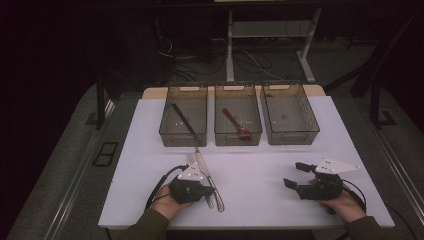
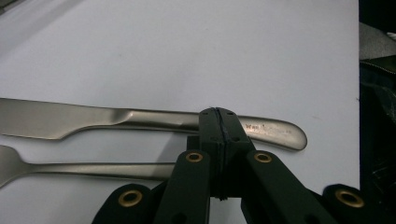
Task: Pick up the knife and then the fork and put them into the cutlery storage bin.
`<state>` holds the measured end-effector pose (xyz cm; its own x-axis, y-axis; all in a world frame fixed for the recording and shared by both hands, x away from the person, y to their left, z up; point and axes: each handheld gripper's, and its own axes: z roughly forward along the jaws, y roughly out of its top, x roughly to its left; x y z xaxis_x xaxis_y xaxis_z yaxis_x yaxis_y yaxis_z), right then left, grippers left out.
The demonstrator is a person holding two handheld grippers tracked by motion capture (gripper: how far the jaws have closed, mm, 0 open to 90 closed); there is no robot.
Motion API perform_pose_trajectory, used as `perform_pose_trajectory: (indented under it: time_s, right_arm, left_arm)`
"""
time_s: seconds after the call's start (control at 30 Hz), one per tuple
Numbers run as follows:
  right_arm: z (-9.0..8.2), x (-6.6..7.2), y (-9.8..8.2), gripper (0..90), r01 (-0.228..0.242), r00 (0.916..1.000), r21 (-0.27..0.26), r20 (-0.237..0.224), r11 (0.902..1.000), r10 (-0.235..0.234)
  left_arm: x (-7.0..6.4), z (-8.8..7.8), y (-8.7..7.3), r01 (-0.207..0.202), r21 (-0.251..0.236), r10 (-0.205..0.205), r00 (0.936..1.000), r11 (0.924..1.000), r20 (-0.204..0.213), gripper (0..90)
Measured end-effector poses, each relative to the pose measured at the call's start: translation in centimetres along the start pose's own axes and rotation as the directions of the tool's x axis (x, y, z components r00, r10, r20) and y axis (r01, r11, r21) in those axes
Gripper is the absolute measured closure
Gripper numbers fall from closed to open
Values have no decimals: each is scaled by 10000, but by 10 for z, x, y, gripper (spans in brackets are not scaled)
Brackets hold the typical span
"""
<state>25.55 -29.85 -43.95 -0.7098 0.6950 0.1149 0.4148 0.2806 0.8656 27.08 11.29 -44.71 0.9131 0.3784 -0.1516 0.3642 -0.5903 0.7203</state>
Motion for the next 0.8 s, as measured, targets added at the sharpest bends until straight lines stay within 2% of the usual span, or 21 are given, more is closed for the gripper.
perform_pose_trajectory:
  time_s: [0.17, 0.5, 0.8]
  right_arm:
    - [0, 0, 0, 224, -1, 10000, -4, 6, 10000, 1]
    - [0, 0, 0, 224, -14, 10000, 6, 20, 10000, 14]
    - [0, 0, 0, 224, -23, 10000, 4, 26, 10000, 23]
  left_arm:
    - [1, 5, 0, -81, 219, 81, 10000, 9997, 24, 886]
    - [3, 10, 6, -42, -11, 42, 10000, 10000, -14, 886]
    - [3, 16, 13, -179, -37, 179, 9998, 9998, -37, 886]
